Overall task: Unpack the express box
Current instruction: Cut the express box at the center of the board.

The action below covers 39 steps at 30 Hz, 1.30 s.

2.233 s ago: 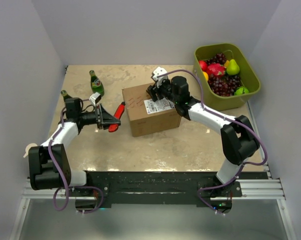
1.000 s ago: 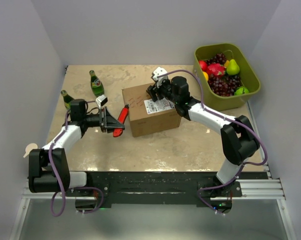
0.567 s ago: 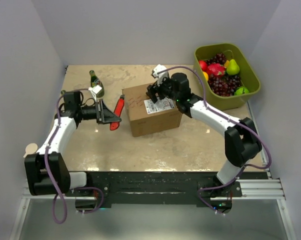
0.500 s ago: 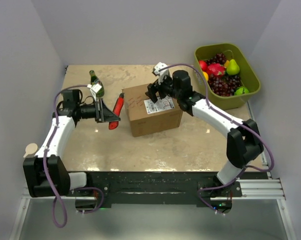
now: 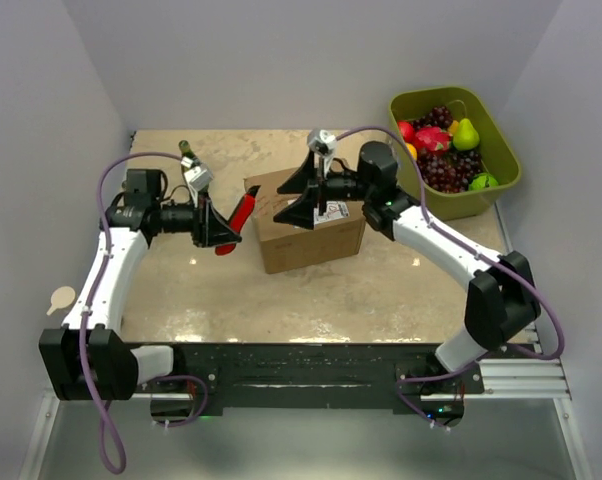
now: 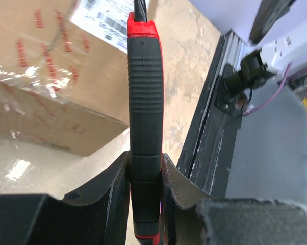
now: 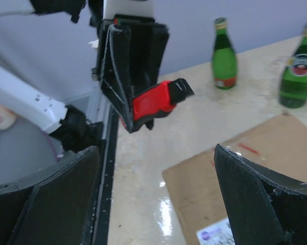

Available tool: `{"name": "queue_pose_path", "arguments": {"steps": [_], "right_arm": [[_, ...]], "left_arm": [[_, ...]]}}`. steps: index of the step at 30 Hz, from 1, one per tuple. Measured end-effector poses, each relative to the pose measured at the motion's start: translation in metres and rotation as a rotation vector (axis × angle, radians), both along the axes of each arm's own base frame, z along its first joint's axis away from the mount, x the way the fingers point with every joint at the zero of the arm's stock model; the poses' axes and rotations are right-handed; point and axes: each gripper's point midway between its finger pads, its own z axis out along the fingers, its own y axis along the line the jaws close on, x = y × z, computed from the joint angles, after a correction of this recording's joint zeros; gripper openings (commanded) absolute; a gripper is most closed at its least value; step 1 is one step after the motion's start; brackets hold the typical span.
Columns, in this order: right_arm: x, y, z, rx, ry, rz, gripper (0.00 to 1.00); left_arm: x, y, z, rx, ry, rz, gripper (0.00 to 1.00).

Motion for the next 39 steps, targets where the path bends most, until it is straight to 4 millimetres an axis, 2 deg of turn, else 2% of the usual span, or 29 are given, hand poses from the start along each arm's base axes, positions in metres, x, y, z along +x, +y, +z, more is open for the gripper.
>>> {"name": "queue_pose_path", "arguments": {"steps": [2,5,12,16,21,25,31,34,35,39], "right_arm": [[-0.008,0.009,-0.005,-0.011,0.014,0.059,0.97],[-0.009,0.018,0.002,-0.003,0.0,0.137,0.96],[-0.026,0.026,0.014,0.011,-0.025,0.273,0.91],[-0.043,0.035,0.006,-0.012,-0.009,0.323,0.87],[-0.048,0.046,-0.01,-0.064,0.018,0.293,0.79],[-0.044,0.047,-0.018,-0.088,0.018,0.261,0.54],[-0.04,0.047,-0.03,-0.113,0.015,0.252,0.44],[-0.041,0.046,-0.034,-0.124,0.012,0.258,0.27],[-0.041,0.046,-0.035,-0.127,0.01,0.261,0.13],[-0.046,0.043,-0.037,-0.129,0.006,0.294,0.0]], "left_arm": [[-0.006,-0.006,0.002,0.028,-0.045,-0.048,0.0],[-0.015,-0.013,0.001,0.071,-0.091,-0.108,0.0],[-0.028,-0.012,-0.014,0.156,-0.104,-0.159,0.0],[-0.031,-0.014,-0.014,0.173,-0.108,-0.175,0.0],[-0.032,-0.015,-0.014,0.191,-0.123,-0.185,0.0],[-0.032,-0.016,-0.015,0.197,-0.124,-0.187,0.0],[-0.031,-0.015,-0.015,0.2,-0.129,-0.184,0.0],[-0.03,-0.015,-0.015,0.201,-0.132,-0.183,0.0],[-0.03,-0.015,-0.015,0.202,-0.132,-0.183,0.0],[-0.028,-0.015,-0.016,0.209,-0.14,-0.181,0.0]]}}
